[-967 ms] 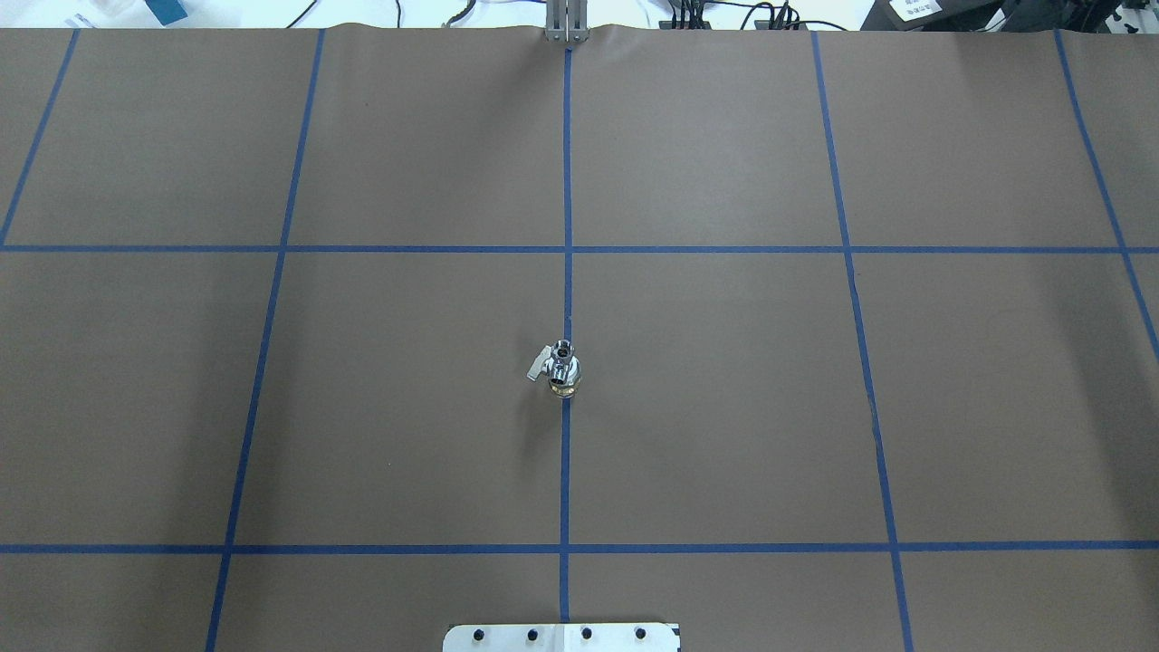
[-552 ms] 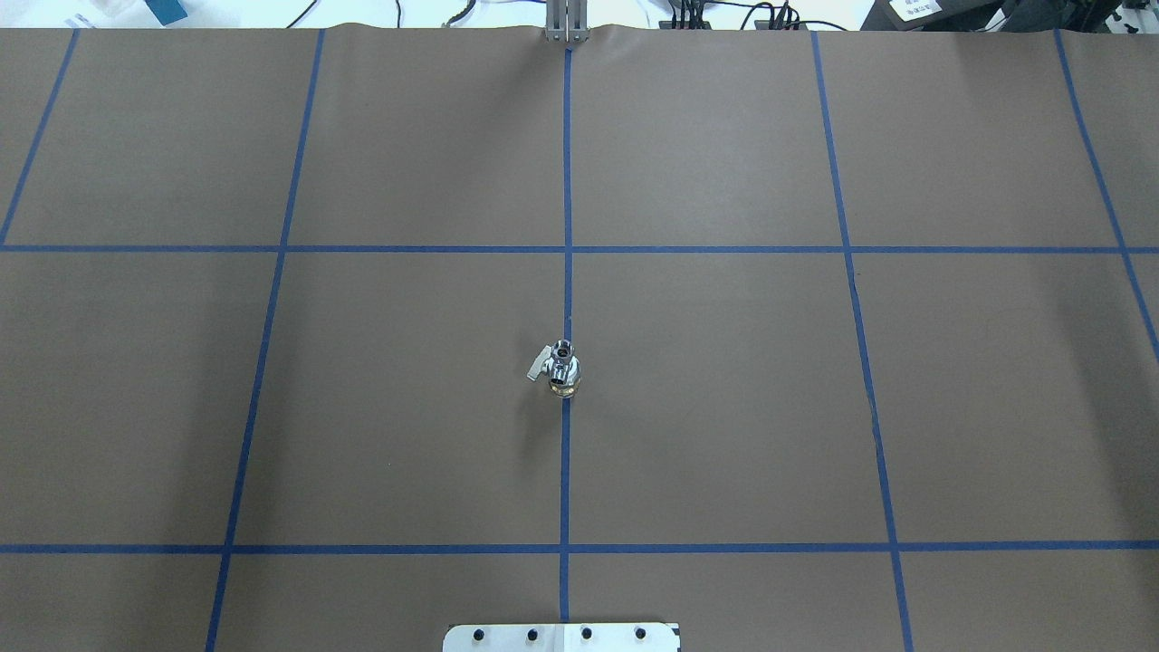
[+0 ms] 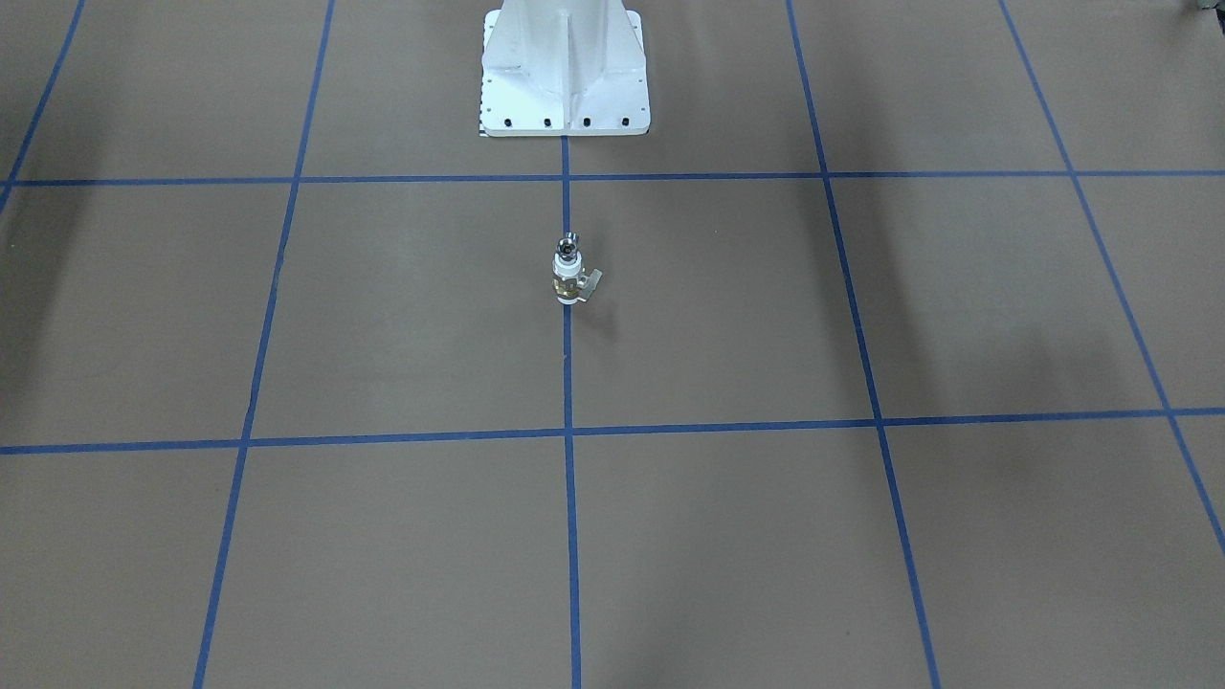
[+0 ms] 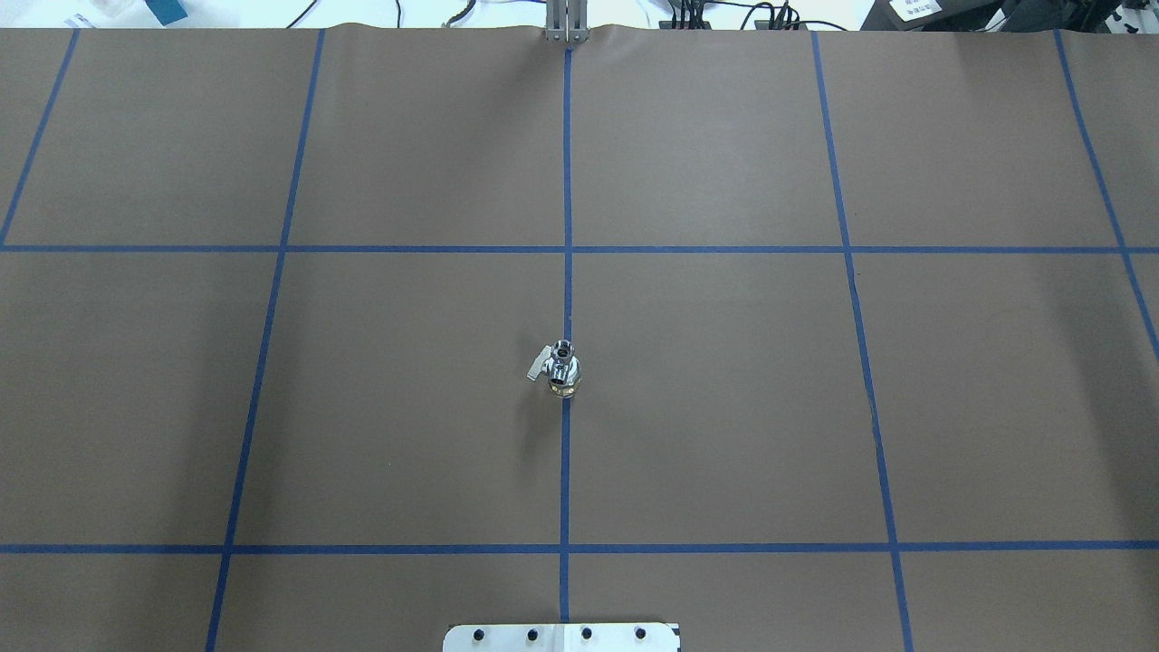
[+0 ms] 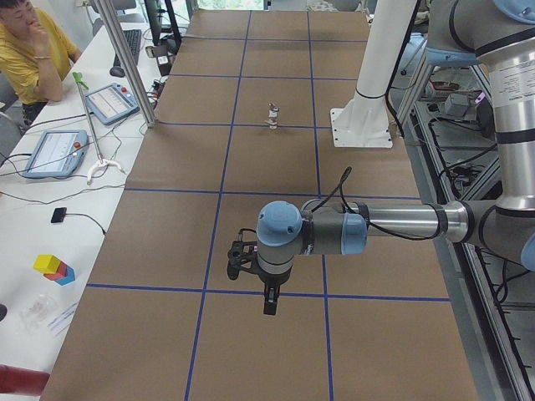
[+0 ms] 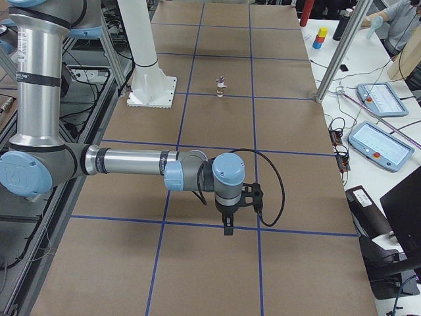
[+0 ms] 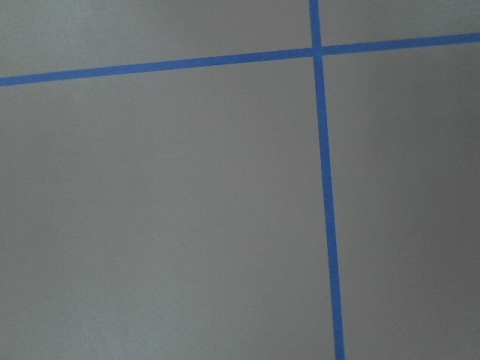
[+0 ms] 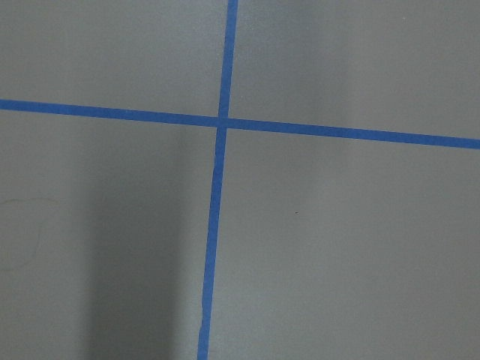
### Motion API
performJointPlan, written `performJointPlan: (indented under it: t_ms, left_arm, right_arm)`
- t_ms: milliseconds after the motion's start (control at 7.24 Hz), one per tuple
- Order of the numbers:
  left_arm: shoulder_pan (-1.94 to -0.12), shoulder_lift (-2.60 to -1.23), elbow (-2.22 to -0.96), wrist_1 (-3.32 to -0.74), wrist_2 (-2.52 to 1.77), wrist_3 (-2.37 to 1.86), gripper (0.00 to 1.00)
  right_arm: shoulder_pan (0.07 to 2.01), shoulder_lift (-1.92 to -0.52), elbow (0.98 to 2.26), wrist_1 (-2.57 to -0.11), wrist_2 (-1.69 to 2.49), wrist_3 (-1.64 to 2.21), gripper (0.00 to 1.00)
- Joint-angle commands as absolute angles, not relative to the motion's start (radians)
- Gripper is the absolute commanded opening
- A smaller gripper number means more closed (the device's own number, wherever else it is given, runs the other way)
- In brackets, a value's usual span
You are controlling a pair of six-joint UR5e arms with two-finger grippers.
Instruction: Assemble PPR valve and pipe with both arms
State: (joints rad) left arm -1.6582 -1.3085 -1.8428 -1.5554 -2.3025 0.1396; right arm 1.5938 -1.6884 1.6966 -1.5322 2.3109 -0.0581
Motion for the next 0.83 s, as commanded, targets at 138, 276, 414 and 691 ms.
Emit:
performJointPlan:
  t_ms: [138, 276, 414, 691]
  left_arm:
    - [-1.658, -1.307, -1.842, -1.555, -2.303, 0.140, 1.00]
    - [-1.658, -1.298, -1.844, -1.555, -2.304, 0.140, 1.00]
    - [-1.658, -1.298, -1.842, -1.555, -2.304, 0.140, 1.00]
    - [-1.658, -1.298, -1.842, -1.555, -2.304, 0.138, 1.00]
  right_arm:
    - [1.594, -1.694, 1.698, -1.531, 2.313, -0.058, 1.00]
    - [1.594, -1.694, 1.698, -1.531, 2.313, -0.058, 1.00]
    - [1.594, -1.694, 1.697, -1.531, 2.313, -0.058, 1.00]
    - [1.594, -1.694, 1.698, -1.531, 2.315, -0.058, 1.00]
